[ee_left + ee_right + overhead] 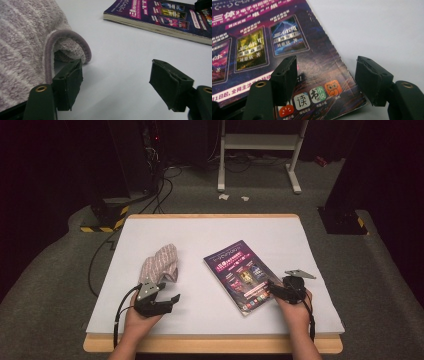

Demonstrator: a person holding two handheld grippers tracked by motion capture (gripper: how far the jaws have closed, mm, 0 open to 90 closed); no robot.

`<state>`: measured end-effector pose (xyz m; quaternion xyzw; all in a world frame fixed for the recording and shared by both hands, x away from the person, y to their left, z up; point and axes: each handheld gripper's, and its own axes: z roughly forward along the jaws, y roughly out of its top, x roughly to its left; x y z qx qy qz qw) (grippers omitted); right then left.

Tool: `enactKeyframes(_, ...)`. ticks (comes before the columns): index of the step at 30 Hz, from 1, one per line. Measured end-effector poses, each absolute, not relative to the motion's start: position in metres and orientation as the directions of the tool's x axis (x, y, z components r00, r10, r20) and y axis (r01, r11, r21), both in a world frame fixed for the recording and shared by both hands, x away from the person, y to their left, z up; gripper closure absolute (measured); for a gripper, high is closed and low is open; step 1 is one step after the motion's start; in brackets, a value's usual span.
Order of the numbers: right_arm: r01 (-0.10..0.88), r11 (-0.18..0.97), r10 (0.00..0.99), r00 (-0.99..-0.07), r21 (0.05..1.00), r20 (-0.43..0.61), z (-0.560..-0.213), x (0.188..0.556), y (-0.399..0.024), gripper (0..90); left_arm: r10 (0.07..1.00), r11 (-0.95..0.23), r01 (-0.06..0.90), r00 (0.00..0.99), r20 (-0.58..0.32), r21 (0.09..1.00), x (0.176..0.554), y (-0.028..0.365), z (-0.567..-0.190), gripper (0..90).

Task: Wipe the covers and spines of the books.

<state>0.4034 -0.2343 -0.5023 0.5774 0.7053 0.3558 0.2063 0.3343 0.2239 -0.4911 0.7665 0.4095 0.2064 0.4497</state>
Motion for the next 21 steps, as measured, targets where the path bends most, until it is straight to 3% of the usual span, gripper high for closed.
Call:
enactKeyframes(10, 0.668, 0.105, 0.952, -0.282, 0.737, 0.12, -0.502, 0.395, -0.227, 38.3, 0.801, -0.27, 0.434, 0.597, -0.05, 0.859, 0.334, 0.22, -0.491, 26.5)
enactKeyframes(21, 0.634, 0.201, 0.885, -0.444, 0.747, 0.138, -0.504, 0.35, -0.186, 44.2, 0.769, -0.29, 0.426, 0.637, -0.056, 0.857, 0.332, 0.201, -0.491, 29.4)
